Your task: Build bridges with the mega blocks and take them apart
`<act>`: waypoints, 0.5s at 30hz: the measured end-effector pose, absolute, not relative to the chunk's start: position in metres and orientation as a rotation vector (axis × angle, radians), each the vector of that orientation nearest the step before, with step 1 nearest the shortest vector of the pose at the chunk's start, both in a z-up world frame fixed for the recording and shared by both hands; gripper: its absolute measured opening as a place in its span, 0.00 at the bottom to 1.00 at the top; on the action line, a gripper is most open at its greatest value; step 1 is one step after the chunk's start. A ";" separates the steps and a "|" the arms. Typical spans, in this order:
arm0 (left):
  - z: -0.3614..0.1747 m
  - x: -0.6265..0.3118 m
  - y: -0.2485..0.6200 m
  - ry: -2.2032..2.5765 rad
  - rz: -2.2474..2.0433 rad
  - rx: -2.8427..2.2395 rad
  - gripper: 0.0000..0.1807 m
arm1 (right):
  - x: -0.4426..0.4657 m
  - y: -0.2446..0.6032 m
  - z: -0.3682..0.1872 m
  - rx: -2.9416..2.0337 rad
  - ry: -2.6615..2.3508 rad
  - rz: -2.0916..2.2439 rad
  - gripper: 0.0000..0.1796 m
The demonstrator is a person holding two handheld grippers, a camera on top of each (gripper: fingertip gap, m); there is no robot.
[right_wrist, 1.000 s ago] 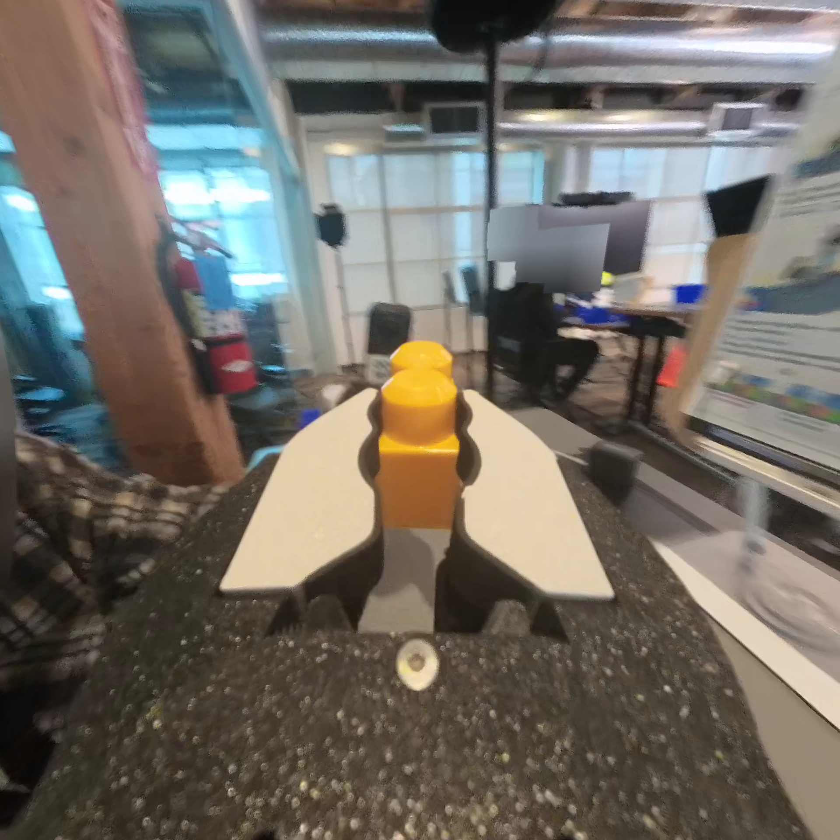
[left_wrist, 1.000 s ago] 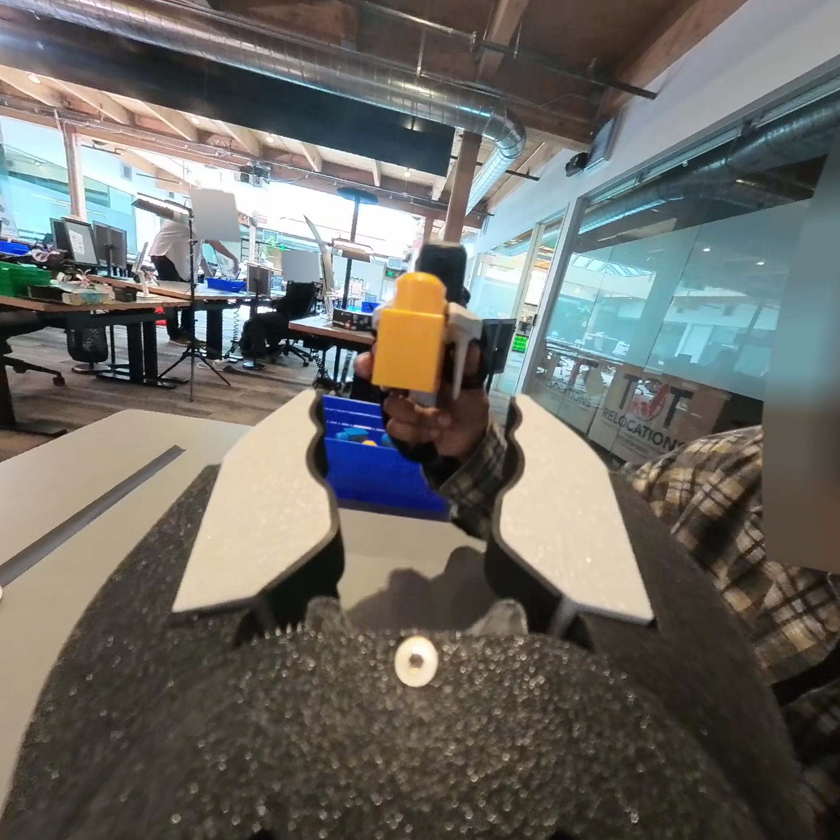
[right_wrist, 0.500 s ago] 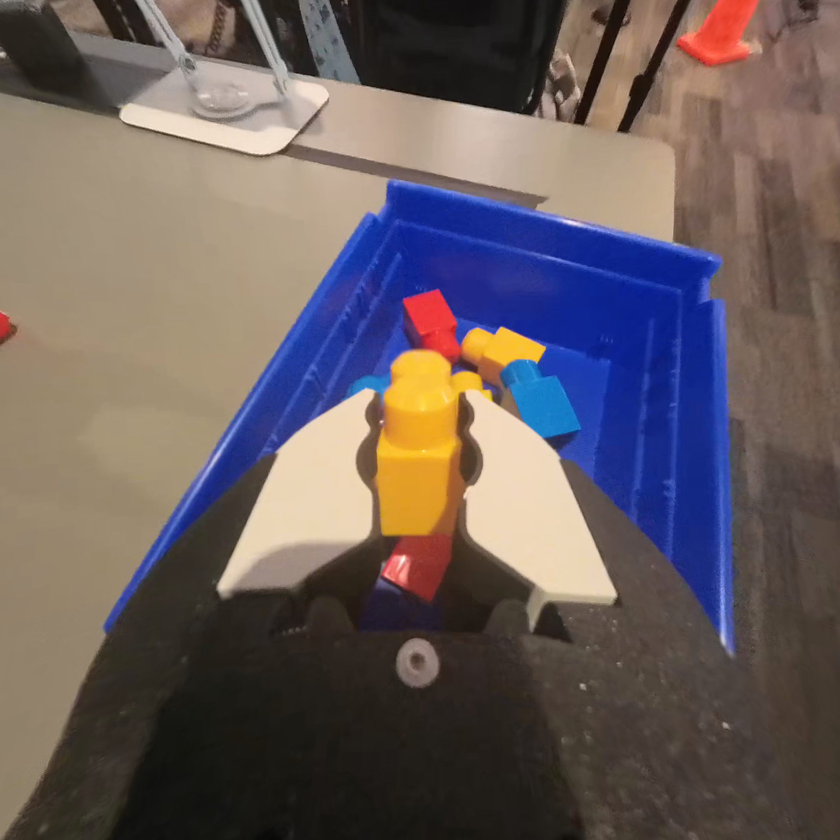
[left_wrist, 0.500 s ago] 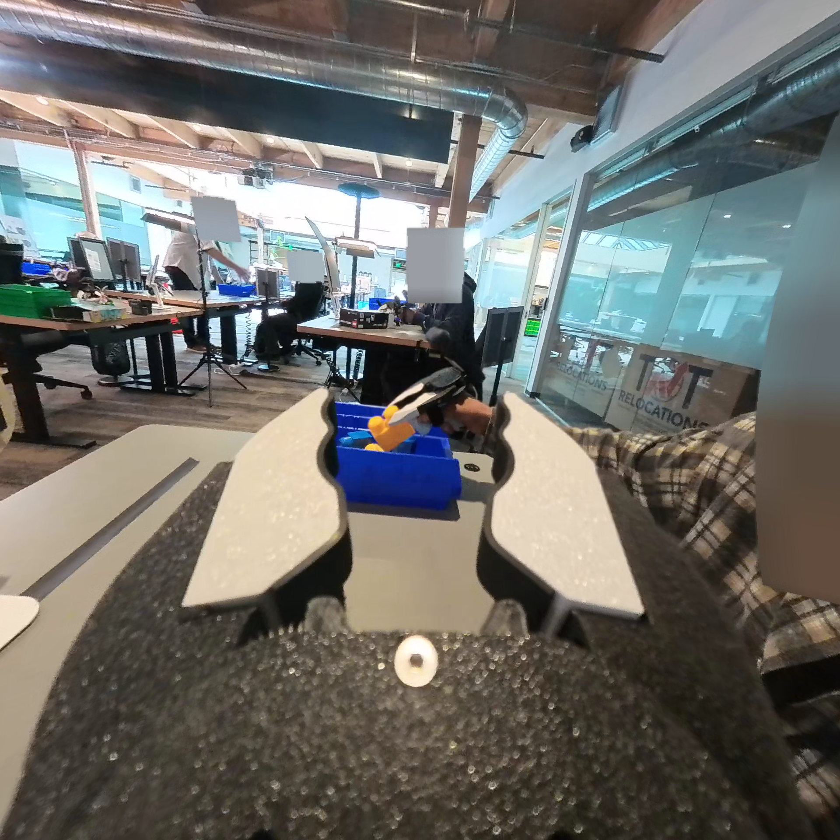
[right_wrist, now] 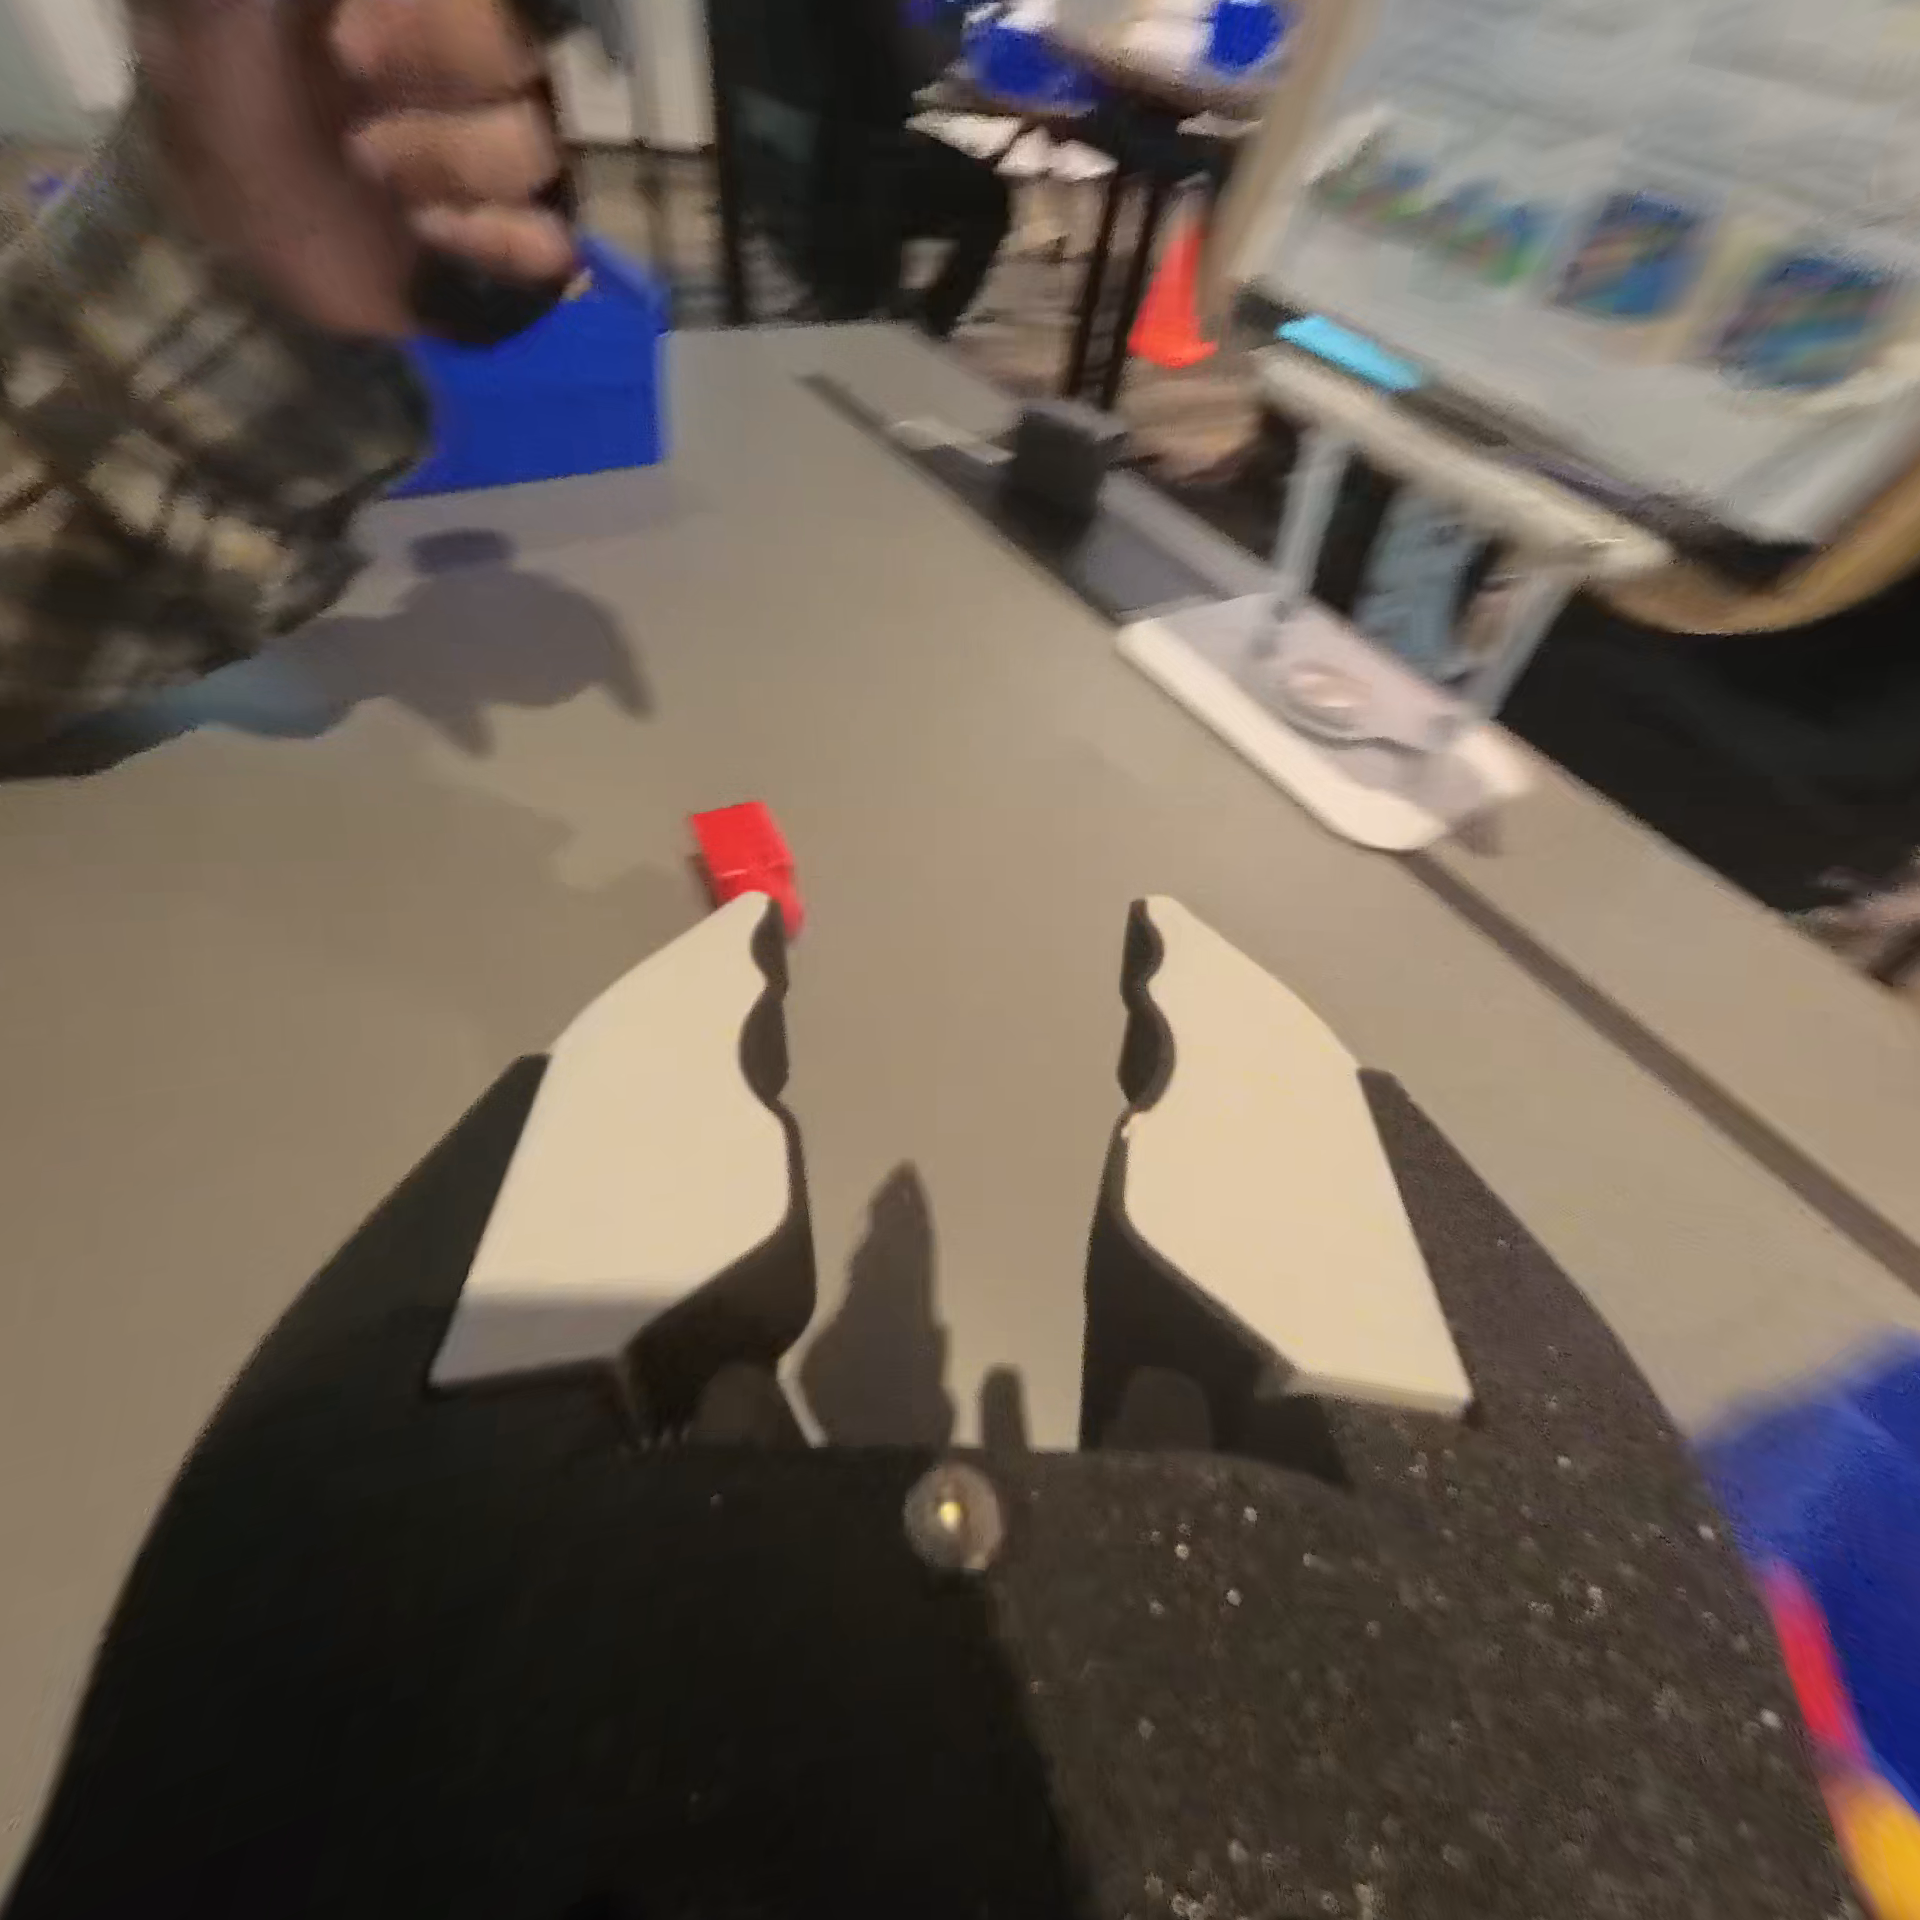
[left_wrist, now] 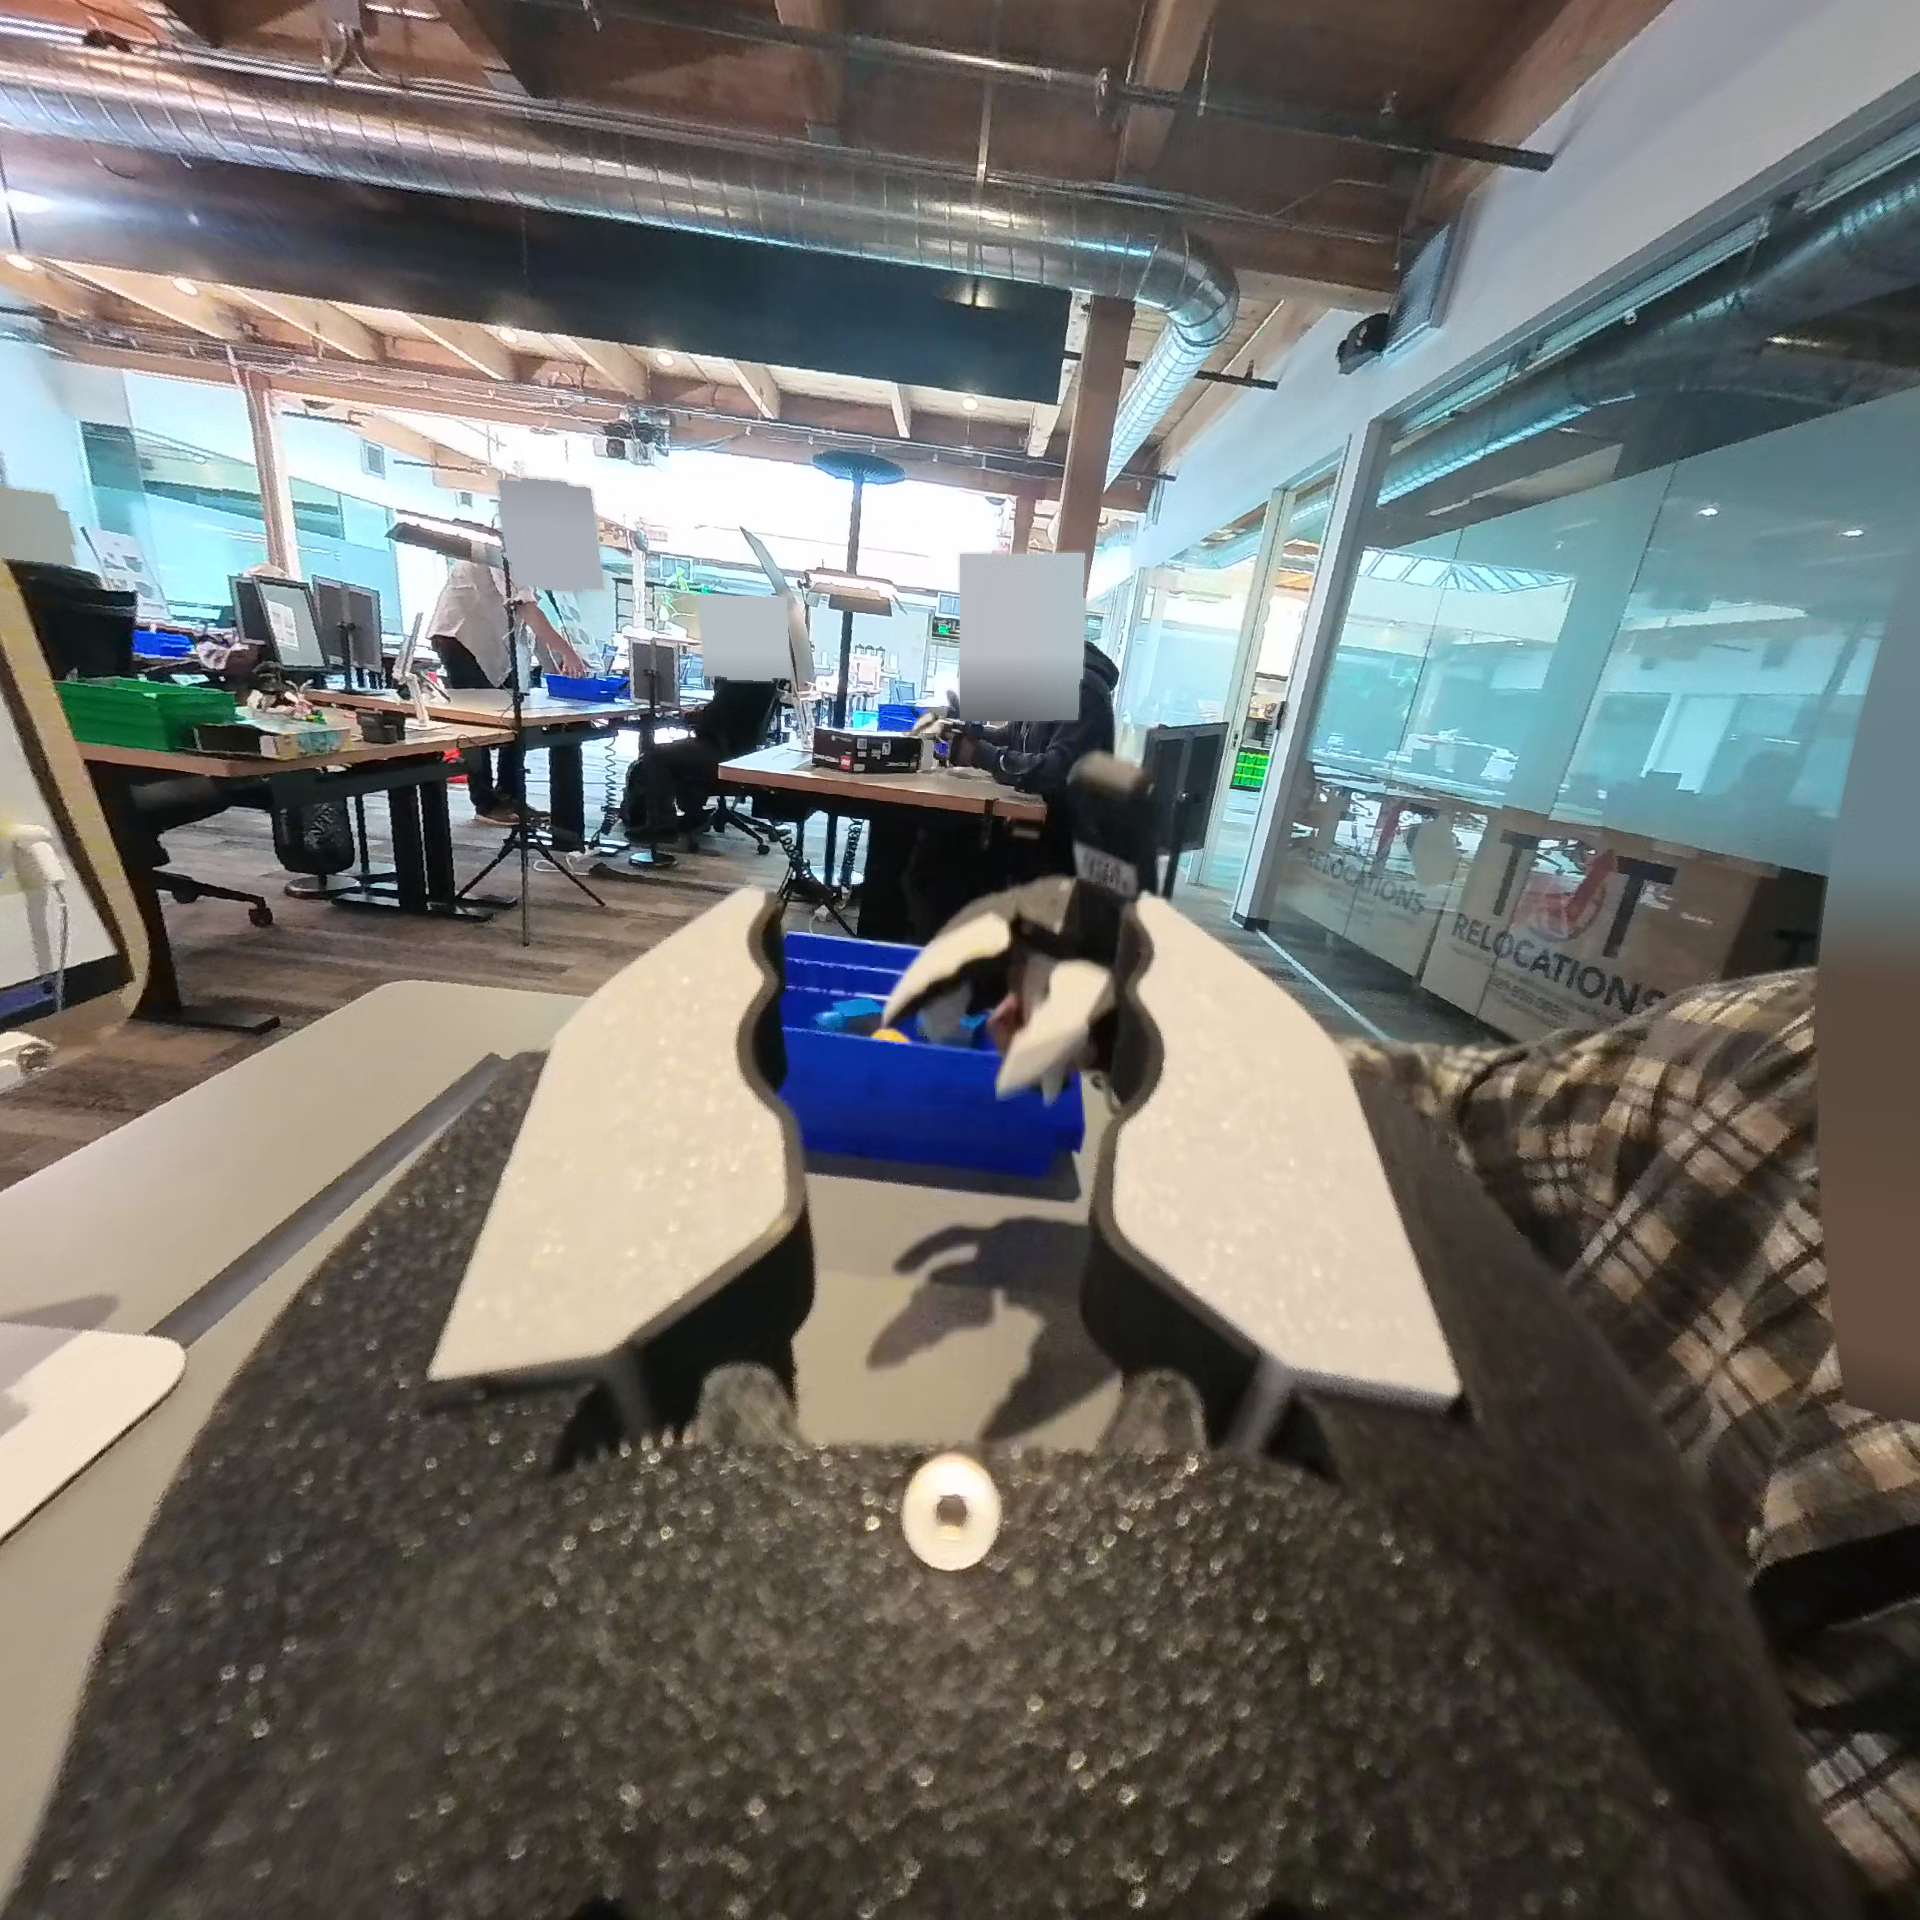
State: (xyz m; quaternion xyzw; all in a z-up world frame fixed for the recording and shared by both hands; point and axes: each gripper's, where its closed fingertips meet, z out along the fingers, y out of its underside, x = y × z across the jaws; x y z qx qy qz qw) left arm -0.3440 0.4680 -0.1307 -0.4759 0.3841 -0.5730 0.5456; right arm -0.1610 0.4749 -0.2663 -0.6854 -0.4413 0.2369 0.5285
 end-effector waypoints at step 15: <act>-0.128 -0.349 0.471 0.904 -1.345 -1.128 0.33 | -0.322 0.486 -0.419 -1.869 -1.574 0.721 0.35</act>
